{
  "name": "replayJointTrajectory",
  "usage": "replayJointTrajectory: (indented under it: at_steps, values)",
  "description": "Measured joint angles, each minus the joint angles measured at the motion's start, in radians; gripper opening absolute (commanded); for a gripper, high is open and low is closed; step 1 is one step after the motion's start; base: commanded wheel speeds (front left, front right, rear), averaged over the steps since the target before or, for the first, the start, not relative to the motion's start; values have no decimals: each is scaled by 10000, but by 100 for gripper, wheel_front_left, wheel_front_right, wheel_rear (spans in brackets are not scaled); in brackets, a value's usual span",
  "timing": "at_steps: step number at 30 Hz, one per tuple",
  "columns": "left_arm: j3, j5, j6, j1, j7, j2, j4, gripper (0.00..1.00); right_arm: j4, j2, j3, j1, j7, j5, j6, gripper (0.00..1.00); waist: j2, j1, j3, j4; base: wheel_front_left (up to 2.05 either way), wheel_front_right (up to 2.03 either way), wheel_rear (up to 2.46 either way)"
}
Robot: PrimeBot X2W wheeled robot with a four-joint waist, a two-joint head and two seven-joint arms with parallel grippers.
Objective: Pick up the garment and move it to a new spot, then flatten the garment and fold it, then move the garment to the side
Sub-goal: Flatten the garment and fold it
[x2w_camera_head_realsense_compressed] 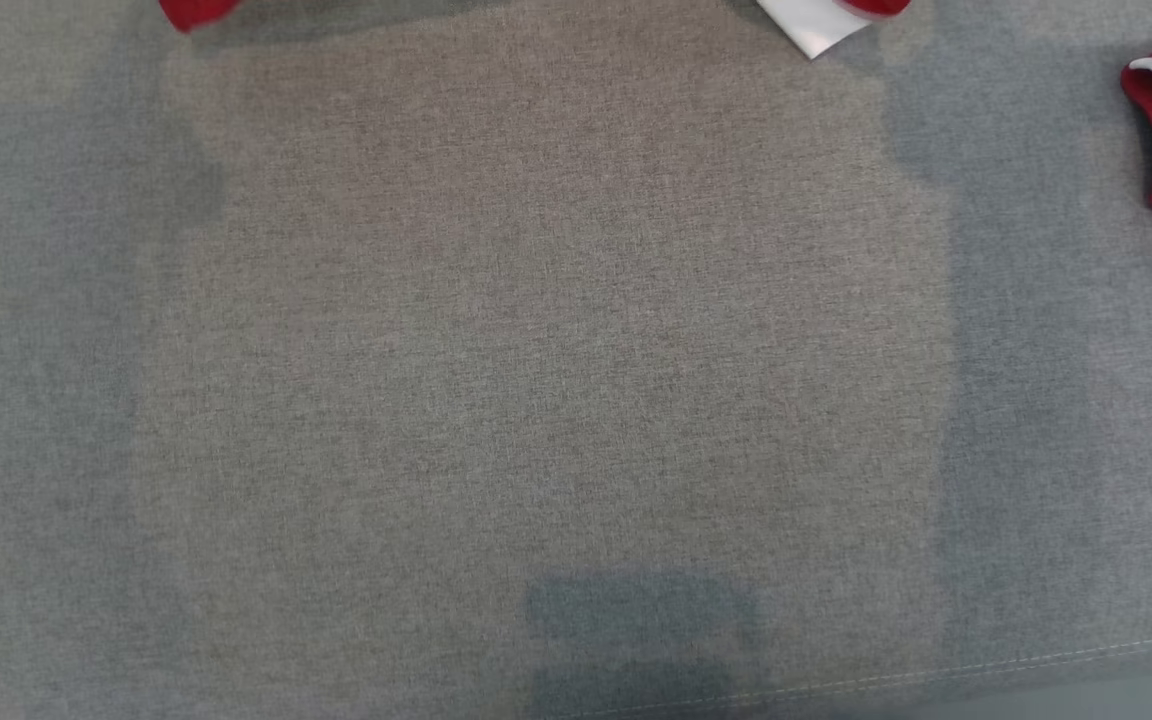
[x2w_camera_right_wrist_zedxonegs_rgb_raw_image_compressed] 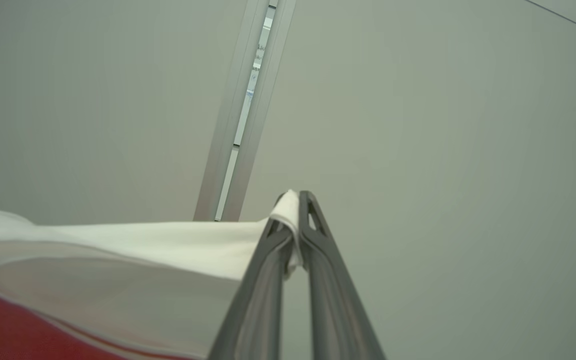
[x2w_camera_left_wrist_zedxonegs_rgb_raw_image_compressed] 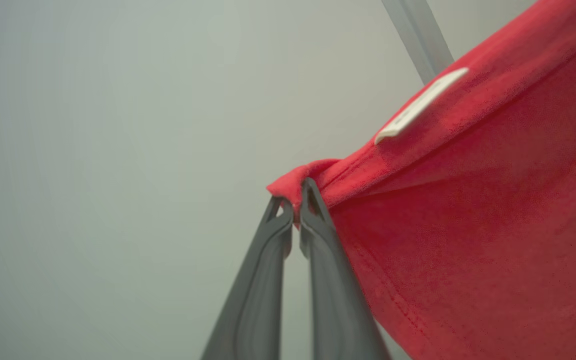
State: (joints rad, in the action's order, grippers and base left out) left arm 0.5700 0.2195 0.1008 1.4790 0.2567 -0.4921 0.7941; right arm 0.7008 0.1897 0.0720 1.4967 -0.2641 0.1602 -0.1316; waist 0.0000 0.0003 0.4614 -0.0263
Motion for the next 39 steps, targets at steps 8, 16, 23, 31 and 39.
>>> replayJointTrajectory:
  at_steps: [8, 16, 23, 31, 39]
  values:
    - [-290, -497, -491, 971, 77, -17, -1156, 0, -1582, 67, 1298, 873, 0, 980, 0, 0, 0, -1, 361, 139, 0, 0, 0]
    - [-527, -349, -270, -358, 82, -217, -1258, 0, -1384, 90, 1413, 91, -2, 817, -4, 0, 0, -2, 541, 4, 0, 0, 0]
    - [-955, -151, -221, -1744, 82, -385, -1166, 0, -761, 86, 537, -1471, 0, -978, -12, 0, 0, -2, 876, -296, 0, 0, 0]
    - [-2006, 299, -378, -4679, 84, -35, -1946, 0, -1906, 692, -167, -4834, 0, -3490, -17, 0, 0, -3, 539, -332, 0, 0, 0]
    - [-3229, 500, -481, -8735, 84, 1012, -2441, 0, -2675, 725, -401, -8788, 17, -5112, -50, 0, 0, -4, -740, -267, 0, 0, 0]
